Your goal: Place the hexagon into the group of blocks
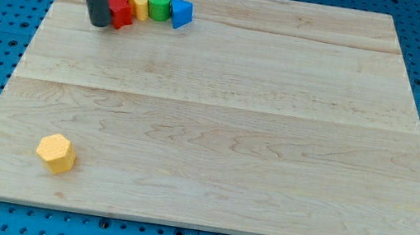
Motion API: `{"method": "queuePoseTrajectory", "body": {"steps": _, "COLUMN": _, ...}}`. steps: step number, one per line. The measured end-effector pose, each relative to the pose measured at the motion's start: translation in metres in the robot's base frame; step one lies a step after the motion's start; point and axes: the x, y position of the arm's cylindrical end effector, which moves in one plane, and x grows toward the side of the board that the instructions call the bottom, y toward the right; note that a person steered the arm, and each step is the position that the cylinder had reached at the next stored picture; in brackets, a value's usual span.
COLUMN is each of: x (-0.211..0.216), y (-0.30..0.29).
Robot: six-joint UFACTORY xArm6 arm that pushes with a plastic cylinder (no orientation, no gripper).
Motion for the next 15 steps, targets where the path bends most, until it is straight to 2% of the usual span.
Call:
{"method": "queuePoseTrajectory", "body": {"steps": 1, "x": 0.069, "y": 0.057}}
{"method": "queuePoseTrajectory", "body": {"steps": 3, "x": 0.293, "y": 0.088}}
{"method": "queuePoseTrajectory", "body": {"steps": 4, "x": 0.270, "y": 0.051}}
{"method": "queuePoseTrajectory", "body": {"steps": 5, "x": 0.215, "y": -0.004}}
{"method": "queuePoseTrajectory", "body": {"steps": 6, "x": 0.228, "y": -0.005}}
{"method": "queuePoseTrajectory", "body": {"steps": 7, "x": 0.272, "y": -0.008}}
{"method": "queuePoseTrajectory", "body": {"steps": 8, "x": 0.260, "y": -0.063}}
{"method": "queuePoseTrajectory", "body": {"steps": 9, "x": 0.196, "y": -0.076}}
{"method": "queuePoseTrajectory", "body": {"steps": 10, "x": 0.194, "y": -0.068}}
{"method": "queuePoseTrajectory", "body": {"steps": 11, "x": 0.220, "y": -0.059}}
{"method": "queuePoseTrajectory", "body": {"steps": 12, "x": 0.189, "y": -0.037}}
{"method": "queuePoseTrajectory", "body": {"steps": 13, "x": 0.129, "y": -0.059}}
{"method": "queuePoseTrajectory", "body": {"steps": 14, "x": 0.109, "y": -0.058}}
{"method": "queuePoseTrajectory", "body": {"steps": 15, "x": 0.147, "y": -0.030}}
